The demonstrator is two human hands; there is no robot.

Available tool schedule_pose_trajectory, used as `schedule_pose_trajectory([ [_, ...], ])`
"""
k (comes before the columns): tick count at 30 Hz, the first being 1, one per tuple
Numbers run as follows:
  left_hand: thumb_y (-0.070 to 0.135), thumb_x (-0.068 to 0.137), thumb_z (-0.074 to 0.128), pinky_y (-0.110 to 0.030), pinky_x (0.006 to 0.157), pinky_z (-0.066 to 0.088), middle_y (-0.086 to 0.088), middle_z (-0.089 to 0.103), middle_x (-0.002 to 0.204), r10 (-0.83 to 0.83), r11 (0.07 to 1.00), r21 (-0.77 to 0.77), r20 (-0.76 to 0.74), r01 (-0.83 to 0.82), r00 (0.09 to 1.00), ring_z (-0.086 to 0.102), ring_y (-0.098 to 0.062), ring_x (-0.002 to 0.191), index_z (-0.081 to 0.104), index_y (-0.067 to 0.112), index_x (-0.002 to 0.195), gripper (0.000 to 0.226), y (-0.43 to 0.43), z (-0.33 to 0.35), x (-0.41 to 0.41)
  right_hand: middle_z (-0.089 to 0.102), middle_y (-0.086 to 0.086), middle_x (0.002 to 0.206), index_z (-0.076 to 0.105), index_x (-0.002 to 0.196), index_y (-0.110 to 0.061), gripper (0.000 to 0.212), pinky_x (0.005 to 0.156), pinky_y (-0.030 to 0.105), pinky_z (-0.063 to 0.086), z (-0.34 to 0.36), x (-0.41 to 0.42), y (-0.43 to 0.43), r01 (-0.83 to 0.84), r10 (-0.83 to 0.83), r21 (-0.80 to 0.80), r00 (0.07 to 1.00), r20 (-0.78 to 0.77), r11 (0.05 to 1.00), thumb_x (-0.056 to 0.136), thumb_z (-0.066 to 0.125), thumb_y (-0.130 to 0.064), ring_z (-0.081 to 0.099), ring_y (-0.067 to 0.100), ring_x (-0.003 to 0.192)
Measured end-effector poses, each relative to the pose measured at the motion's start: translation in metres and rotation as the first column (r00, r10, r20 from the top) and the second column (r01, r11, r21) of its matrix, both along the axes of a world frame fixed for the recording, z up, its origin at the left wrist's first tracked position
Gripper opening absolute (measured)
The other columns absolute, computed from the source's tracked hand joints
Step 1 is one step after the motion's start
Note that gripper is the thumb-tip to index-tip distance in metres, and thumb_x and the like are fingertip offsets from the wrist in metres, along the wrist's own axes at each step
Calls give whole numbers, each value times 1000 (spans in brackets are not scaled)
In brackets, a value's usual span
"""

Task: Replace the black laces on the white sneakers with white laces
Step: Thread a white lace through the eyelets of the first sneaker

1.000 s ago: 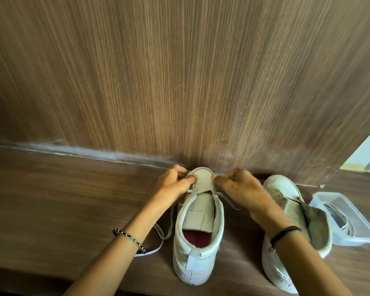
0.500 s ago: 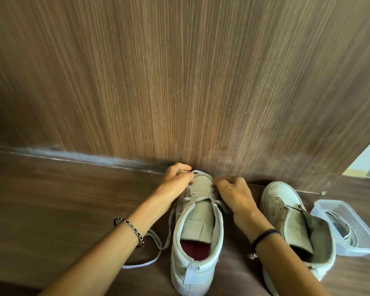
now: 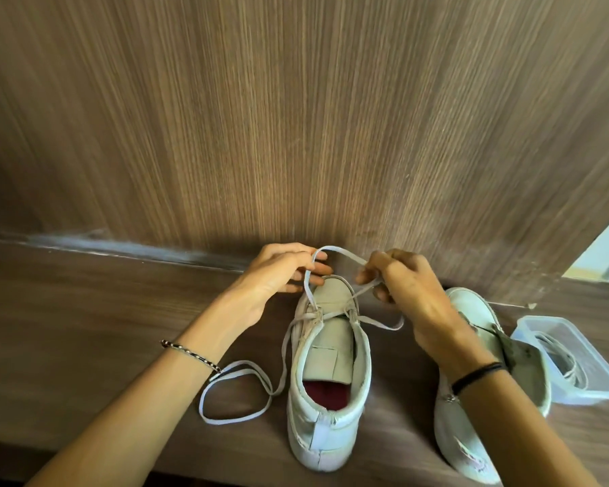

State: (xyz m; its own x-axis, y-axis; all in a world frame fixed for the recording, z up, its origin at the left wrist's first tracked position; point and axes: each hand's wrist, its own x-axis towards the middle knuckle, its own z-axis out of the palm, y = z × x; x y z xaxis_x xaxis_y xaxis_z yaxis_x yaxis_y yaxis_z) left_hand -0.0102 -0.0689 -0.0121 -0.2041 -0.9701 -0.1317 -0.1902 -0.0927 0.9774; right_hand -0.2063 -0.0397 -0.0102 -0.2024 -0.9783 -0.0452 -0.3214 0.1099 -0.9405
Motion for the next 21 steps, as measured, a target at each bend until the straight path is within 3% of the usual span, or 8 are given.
schedule_pose_trajectory([
  [2, 15, 102, 53, -39, 94, 56, -5, 79, 98, -39, 999, -19, 19, 39, 999, 74, -22, 97, 75, 16, 106, 23, 2, 2, 5, 66, -7, 56, 70, 70, -11, 37, 63, 29, 46, 17, -4, 18, -91, 94, 21, 979, -179, 996, 95, 56, -34, 56, 10, 58],
  [5, 21, 100, 58, -34, 95, 52, 3, 79, 96, -105, 993, -41, 93, 109, 990, 73, -11, 98, 77, 20, 104, 20, 5, 8, 8, 69, -2, 70, 67, 75, -12, 34, 63, 28, 46, 22, -5, 34, -95, 122, 85, 902, -415, 992, 95, 55, -38, 59, 13, 68],
  [8, 27, 98, 63, -33, 96, 51, 6, 79, 96, -122, 991, -41, 95, 126, 988, 71, -5, 98, 78, 21, 104, 17, 6, 12, 7, 70, -5, 82, 67, 89, -18, 25, 69, 29, 48, 15, -10, 33, -103, 144, 120, 903, -405, 987, 97, 53, -38, 61, 16, 79],
  [11, 24, 97, 64, -28, 89, 52, 9, 78, 95, -89, 993, -62, 106, 96, 990, 69, 1, 96, 78, 22, 101, 15, 6, 12, 5, 63, -14, 57, 68, 76, -22, 27, 71, 36, 46, 11, -17, 31, -213, 270, 220, 923, -274, 952, 95, 58, -40, 58, 14, 69],
  [14, 22, 97, 66, -27, 83, 54, 6, 78, 97, -53, 994, -89, 125, 65, 991, 68, -10, 105, 78, 22, 101, 13, 3, 7, 7, 69, -13, 64, 73, 73, -21, 23, 80, 33, 51, 13, -19, 35, -376, 449, 265, 834, -322, 888, 92, 68, -32, 63, 6, 69],
  [16, 23, 98, 66, -25, 76, 55, 6, 78, 96, -25, 993, -108, 130, 39, 991, 70, -14, 103, 77, 21, 103, 12, 1, 4, 9, 74, -10, 71, 77, 74, -22, 23, 94, 34, 53, 11, -21, 34, -357, 436, 254, 787, -436, 899, 89, 75, -39, 69, 5, 80],
  [19, 24, 98, 66, -21, 68, 55, 8, 78, 95, -3, 989, -149, 130, 23, 992, 73, -15, 95, 76, 21, 105, 12, -1, 3, 11, 72, -5, 70, 79, 71, -28, 26, 78, 29, 57, 13, -21, 33, -236, 293, 173, 783, -550, 956, 81, 80, -52, 68, 8, 76],
  [21, 24, 99, 66, -19, 64, 55, 6, 78, 96, -8, 986, -163, 138, 31, 990, 73, -15, 90, 75, 20, 107, 13, 0, 3, 11, 70, -10, 65, 77, 68, -28, 25, 64, 22, 53, 16, -17, 35, -216, 251, 129, 798, -547, 968, 81, 81, -48, 65, 2, 69],
])
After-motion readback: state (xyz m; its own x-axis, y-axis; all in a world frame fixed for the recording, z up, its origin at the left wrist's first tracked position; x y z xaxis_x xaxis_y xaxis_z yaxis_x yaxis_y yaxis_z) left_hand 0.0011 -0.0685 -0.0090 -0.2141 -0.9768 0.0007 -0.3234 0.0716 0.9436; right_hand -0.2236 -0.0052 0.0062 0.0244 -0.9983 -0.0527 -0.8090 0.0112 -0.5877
